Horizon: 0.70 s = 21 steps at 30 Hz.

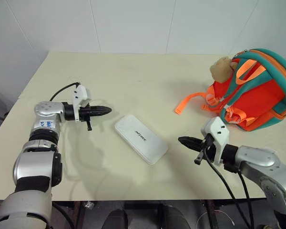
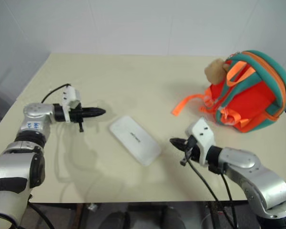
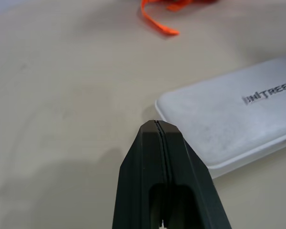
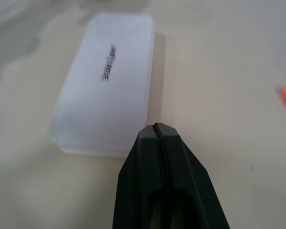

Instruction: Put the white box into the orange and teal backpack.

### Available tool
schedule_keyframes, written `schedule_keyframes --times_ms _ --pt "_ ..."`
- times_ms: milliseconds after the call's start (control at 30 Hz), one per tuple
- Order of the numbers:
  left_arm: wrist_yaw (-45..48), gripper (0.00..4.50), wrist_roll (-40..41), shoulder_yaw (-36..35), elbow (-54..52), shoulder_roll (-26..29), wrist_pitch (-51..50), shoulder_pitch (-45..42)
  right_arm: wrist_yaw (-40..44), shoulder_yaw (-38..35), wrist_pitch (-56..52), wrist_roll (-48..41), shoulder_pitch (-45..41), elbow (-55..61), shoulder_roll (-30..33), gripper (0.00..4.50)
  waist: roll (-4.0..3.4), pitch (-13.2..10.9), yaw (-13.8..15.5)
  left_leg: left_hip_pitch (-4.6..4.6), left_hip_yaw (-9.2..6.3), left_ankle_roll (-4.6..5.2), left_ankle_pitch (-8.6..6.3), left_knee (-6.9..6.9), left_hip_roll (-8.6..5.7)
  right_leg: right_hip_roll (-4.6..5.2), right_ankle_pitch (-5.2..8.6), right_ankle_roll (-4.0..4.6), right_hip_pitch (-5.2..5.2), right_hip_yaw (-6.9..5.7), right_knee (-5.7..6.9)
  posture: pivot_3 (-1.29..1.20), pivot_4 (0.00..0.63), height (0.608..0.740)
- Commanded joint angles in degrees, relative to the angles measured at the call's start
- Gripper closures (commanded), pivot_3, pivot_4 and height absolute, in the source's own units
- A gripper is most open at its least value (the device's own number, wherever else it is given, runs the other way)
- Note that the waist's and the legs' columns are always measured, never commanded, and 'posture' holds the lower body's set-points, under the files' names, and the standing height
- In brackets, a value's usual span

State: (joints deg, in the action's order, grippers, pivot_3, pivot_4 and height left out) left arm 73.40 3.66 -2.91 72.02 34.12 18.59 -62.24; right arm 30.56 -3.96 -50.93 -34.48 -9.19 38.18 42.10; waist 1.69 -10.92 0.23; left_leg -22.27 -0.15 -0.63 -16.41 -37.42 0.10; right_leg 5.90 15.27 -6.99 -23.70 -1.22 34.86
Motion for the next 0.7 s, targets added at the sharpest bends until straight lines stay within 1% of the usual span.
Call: schedule_keyframes --times_ms 33,267,567,700 --pt "-2.79 4.5 -2.86 1.25 1.12 -0.73 1.39 -0.64 -2.42 2.69 -3.83 0.7 1.85 4.5 0.8 4.38 0.01 0.0 0.01 0.0 0.0 0.0 0.0 0.0 0.0 0.0 0.0 0.0 0.0 0.0 -0.01 0.0 0.15 0.74" --pt "-6.89 4.5 -4.59 1.29 2.4 -3.03 1.24 -0.5 -6.69 8.14 -7.41 2.61 1.7 5.45 -2.1 4.38 0.02 0.0 -0.04 0.0 -0.02 0.0 0.0 -0.04 0.0 0.0 0.0 0.0 0.0 -0.01 0.02 0.0 0.15 0.74" --pt "-12.45 4.5 -8.46 3.02 3.43 -4.42 1.1 0.74 -8.09 13.25 -7.18 5.79 -1.58 2.36 -5.48 4.38 0.02 0.0 -0.1 -0.01 -0.02 0.0 0.0 -0.04 -0.01 0.0 0.0 -0.01 0.0 -0.01 0.03 0.0 0.15 0.74" --pt "-12.65 4.5 -9.24 3.29 3.54 -5.78 1.0 0.83 -8.18 15.06 -7.09 7.0 -2.54 1.56 -6.91 4.38 0.03 0.0 -0.04 -0.01 -0.02 0.0 0.0 -0.04 -0.02 0.0 0.0 -0.01 0.0 -0.02 0.02 0.0 0.15 0.74"
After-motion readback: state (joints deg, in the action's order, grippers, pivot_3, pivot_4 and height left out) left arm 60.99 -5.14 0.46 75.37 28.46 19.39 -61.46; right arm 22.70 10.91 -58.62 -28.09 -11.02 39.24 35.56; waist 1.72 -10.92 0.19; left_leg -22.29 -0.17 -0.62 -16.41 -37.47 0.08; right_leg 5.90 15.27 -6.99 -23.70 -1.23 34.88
